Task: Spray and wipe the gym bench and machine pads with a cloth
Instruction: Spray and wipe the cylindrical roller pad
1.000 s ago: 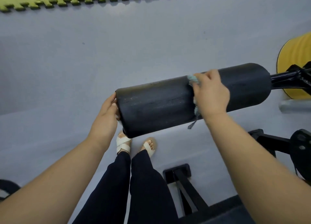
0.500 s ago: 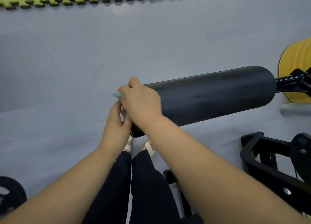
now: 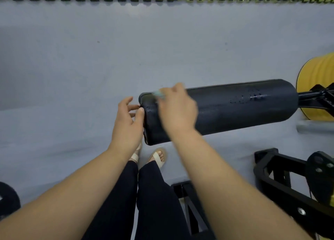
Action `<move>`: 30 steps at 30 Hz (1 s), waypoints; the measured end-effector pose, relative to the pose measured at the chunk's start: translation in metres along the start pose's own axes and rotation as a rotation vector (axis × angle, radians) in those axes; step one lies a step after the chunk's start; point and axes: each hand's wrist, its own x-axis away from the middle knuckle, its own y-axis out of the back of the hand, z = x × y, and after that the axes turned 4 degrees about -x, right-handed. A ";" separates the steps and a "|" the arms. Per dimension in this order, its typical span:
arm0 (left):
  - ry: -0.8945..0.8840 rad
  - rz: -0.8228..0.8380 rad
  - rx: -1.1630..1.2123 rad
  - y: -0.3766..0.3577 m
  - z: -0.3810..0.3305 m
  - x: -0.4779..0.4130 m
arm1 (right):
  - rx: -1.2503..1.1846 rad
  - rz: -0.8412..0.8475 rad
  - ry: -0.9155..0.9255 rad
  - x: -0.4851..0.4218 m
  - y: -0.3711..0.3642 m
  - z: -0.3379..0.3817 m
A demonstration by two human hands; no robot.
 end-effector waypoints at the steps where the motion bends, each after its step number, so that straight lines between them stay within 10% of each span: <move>1: 0.017 0.013 -0.016 0.001 -0.002 -0.005 | -0.037 0.052 0.085 0.006 -0.007 0.019; 7: 0.036 0.115 -0.210 0.008 0.000 -0.007 | -0.041 -0.008 0.291 -0.003 0.000 -0.015; 16: -0.148 0.083 -0.537 -0.006 -0.024 -0.002 | 0.134 -0.234 -0.318 -0.038 0.044 -0.127; 25: -0.318 0.156 -0.767 -0.026 -0.051 -0.005 | -0.054 -0.143 0.330 0.011 0.011 -0.063; 30: -0.574 0.185 -1.034 -0.057 -0.064 0.001 | -0.039 -0.301 0.163 -0.009 0.049 -0.179</move>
